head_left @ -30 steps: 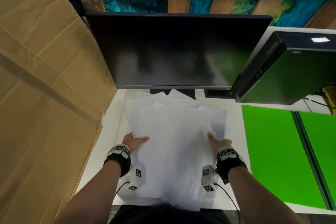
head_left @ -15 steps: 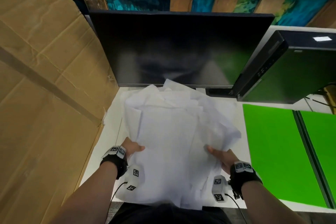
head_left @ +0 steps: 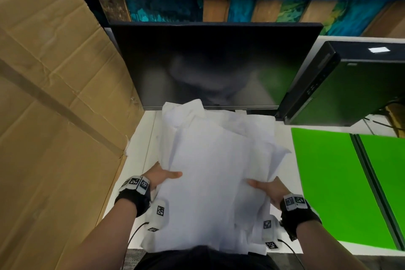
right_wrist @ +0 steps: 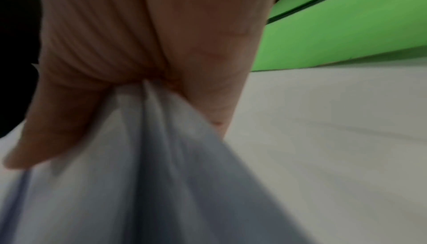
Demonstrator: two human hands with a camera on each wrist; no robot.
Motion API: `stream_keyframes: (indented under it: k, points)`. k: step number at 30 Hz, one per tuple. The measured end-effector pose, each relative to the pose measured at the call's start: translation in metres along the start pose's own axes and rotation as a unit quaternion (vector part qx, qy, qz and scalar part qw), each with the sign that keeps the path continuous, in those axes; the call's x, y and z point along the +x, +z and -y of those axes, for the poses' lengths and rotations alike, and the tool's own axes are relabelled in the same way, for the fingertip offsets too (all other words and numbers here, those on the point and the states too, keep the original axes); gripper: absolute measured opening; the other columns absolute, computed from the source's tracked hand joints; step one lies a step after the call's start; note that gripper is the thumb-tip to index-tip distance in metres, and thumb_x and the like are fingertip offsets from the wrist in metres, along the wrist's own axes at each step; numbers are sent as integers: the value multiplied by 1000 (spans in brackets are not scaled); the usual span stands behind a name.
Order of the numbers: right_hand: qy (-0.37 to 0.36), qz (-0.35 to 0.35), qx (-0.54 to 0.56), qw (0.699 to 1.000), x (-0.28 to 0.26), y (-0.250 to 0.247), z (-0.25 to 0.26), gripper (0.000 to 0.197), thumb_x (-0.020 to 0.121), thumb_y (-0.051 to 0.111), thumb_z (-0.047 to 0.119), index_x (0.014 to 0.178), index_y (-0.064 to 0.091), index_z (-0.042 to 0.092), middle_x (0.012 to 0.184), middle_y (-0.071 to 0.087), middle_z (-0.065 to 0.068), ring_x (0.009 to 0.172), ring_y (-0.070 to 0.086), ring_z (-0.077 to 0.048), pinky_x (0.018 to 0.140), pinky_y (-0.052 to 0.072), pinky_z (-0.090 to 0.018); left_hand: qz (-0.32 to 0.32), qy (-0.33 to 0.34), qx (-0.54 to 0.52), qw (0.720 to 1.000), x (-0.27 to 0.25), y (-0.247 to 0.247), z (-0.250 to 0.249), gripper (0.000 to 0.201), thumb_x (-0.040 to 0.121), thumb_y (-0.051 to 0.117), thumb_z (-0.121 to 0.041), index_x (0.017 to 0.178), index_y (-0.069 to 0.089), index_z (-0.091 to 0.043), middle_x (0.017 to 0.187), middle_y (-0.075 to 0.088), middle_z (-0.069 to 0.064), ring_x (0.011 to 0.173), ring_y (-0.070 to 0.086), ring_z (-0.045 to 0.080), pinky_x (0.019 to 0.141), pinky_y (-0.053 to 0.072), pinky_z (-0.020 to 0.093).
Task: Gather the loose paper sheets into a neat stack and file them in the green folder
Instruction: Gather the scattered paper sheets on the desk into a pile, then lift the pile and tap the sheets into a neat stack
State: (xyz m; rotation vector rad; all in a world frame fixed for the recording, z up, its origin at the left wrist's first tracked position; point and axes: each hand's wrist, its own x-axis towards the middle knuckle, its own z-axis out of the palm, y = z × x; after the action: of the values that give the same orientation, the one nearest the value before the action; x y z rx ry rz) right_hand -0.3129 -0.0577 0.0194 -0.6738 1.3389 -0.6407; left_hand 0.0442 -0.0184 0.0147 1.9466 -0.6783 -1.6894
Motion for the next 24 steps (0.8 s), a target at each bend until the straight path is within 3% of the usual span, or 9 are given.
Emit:
stream_keyframes:
  k: [3, 5, 9, 11, 14, 16, 18, 22, 24]
  points:
    - [22, 16, -8, 1000, 0, 1, -7, 101, 19, 99, 21, 111, 65, -3, 102, 73, -19, 94, 71, -35, 81, 57, -46, 22, 3, 15, 1000, 13, -7, 9, 120, 35, 97, -39, 138, 40, -16, 127, 63, 3, 116, 61, 26, 104, 45, 47]
    - [32, -2, -30, 999, 1, 9, -10, 98, 18, 99, 21, 107, 66, -3, 96, 75, -17, 88, 72, -32, 74, 58, -41, 41, 13, 40, 998, 17, -5, 8, 123, 33, 96, -42, 139, 39, -20, 130, 61, 1, 120, 57, 24, 107, 42, 46]
    - [62, -51, -67, 995, 2, 22, -14, 66, 49, 91, 3, 107, 63, -11, 97, 72, -22, 85, 71, -32, 64, 60, -36, 59, 30, 79, 995, 7, 4, 0, 126, 33, 95, -46, 142, 36, -22, 133, 59, -1, 125, 53, 23, 110, 39, 47]
    - [89, -58, -90, 990, 2, 23, -17, 67, 49, 91, 4, 107, 62, -12, 100, 70, -25, 90, 70, -36, 70, 60, -41, 71, 27, 88, 993, -8, 9, -7, 116, 39, 94, -42, 139, 38, -21, 131, 59, 0, 124, 53, 23, 111, 38, 45]
    - [106, -77, -120, 984, 4, 20, -25, 81, 38, 95, 12, 107, 61, -12, 100, 70, -25, 91, 69, -37, 78, 58, -48, 94, 27, 97, 991, -24, 19, -11, 80, 66, 84, -16, 135, 44, -15, 119, 62, 1, 118, 54, 23, 108, 38, 40]
    - [93, -104, -141, 980, 9, 10, -37, 96, 33, 98, 22, 113, 56, -9, 104, 68, -21, 94, 68, -35, 81, 58, -47, 104, 25, 97, 989, -29, 20, -10, 66, 73, 80, -11, 132, 50, -13, 109, 66, -3, 114, 56, 23, 108, 40, 39]
    - [82, -103, -121, 984, 3, 4, -42, 93, 36, 97, 22, 115, 55, -5, 107, 68, -19, 95, 68, -34, 83, 57, -46, 102, 27, 84, 991, -39, 18, -12, 51, 77, 76, -8, 123, 55, -14, 98, 66, -9, 106, 58, 19, 99, 42, 32]
    - [79, -50, -23, 995, -19, -2, -34, 68, 45, 91, 10, 106, 66, -4, 98, 74, -18, 84, 73, -30, 75, 59, -42, 75, 13, 62, 995, -44, 2, -10, 38, 63, 85, -22, 96, 66, -21, 85, 74, -14, 96, 64, 14, 80, 47, 20]
    - [62, -28, -5, 998, -22, -6, -22, 77, 34, 97, 18, 103, 68, -1, 94, 76, -14, 78, 74, -26, 69, 59, -36, 42, 12, 63, 997, -40, -8, -12, 59, 56, 89, -39, 106, 63, -23, 105, 73, -6, 108, 62, 18, 96, 47, 30]
